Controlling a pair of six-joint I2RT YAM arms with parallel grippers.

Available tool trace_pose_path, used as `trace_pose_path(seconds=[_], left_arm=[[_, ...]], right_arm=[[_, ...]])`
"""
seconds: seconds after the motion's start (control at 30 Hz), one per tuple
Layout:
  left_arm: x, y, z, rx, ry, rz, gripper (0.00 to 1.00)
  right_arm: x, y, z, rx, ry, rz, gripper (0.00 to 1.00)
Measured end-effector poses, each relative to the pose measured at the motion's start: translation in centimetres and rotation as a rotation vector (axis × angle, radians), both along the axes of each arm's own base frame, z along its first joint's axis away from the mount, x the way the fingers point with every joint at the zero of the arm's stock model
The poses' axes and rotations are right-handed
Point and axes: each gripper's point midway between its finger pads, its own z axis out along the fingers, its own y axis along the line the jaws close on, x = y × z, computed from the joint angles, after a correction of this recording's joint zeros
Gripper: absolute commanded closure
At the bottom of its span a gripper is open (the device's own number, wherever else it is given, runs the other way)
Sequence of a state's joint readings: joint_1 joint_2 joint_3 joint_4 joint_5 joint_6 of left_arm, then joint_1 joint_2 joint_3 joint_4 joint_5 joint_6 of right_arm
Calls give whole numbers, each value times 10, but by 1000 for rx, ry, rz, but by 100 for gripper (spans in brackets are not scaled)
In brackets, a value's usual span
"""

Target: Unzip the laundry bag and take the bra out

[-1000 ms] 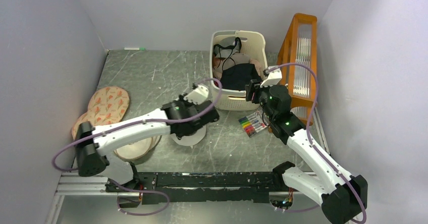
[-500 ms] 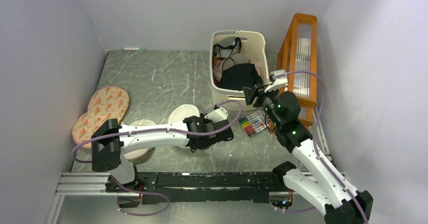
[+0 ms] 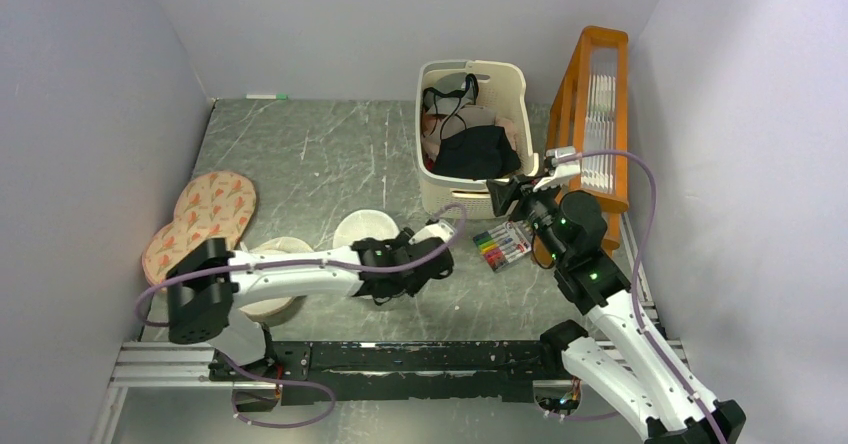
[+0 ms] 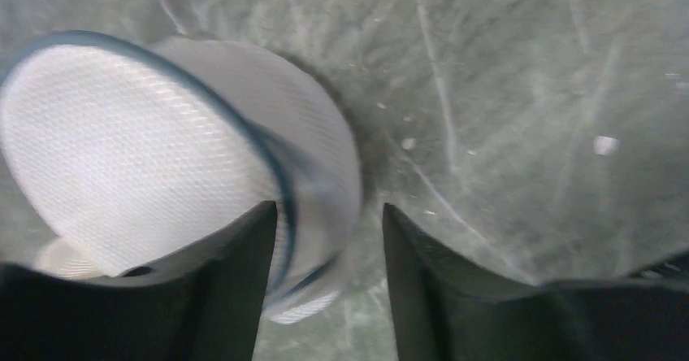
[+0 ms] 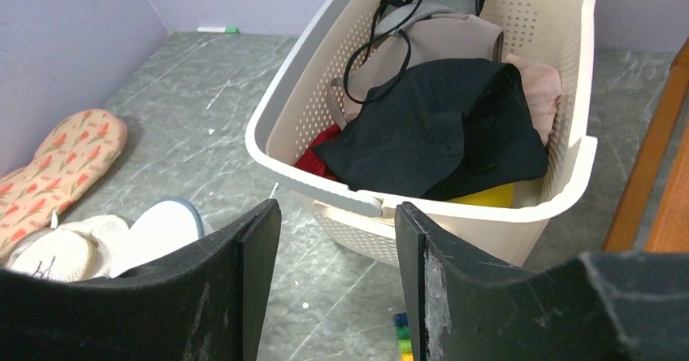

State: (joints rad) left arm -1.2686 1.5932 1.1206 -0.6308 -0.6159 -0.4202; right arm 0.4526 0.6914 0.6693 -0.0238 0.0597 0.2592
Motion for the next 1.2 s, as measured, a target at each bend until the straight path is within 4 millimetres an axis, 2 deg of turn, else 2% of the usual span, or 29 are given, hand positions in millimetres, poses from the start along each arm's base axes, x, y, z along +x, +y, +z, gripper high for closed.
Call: trace_pose_path(seconds=[0.1, 0.17, 0.23, 0.3, 0.4, 0.5, 0.6, 0.83, 0.9, 0.97, 1.07, 1.13, 1.2], left_arm=[[-3, 0, 3, -126, 82, -49, 15], [4, 7, 18, -249, 113, -58, 9], [16, 15, 46, -394, 101, -65, 6], [26, 21, 83, -534, 53, -89, 3], [30, 24, 137, -684, -38, -160, 2], [36, 27, 169, -743, -96, -205, 2], [49, 31, 182, -754, -128, -196, 2], [69, 43, 183, -751, -138, -145, 2], [74, 48, 190, -757, -158, -129, 1], [80, 57, 205, -762, -202, -107, 0], [85, 74, 249, -784, -324, -69, 1], [80, 92, 295, -823, -445, -55, 1], [65, 111, 341, -877, -557, -62, 0]], right_arm=[[-2, 1, -2, 7, 12, 9, 46], [-5, 2, 0, 6, 14, 19, 46], [-6, 2, 3, 5, 15, 25, 46], [-8, 2, 7, 6, 11, 27, 45], [-12, 1, 14, 10, -5, 32, 44], [-16, 0, 22, 8, -19, 39, 43], [-18, -2, 32, 3, -31, 39, 42], [-29, -7, 60, -7, -87, 45, 27], [-35, -11, 70, -12, -111, 44, 24], [-41, -16, 84, -16, -144, 38, 20], [-54, -26, 105, -20, -195, 22, 14], [-64, -32, 122, -15, -236, 14, 11], [-78, -41, 145, -4, -291, 3, 10]])
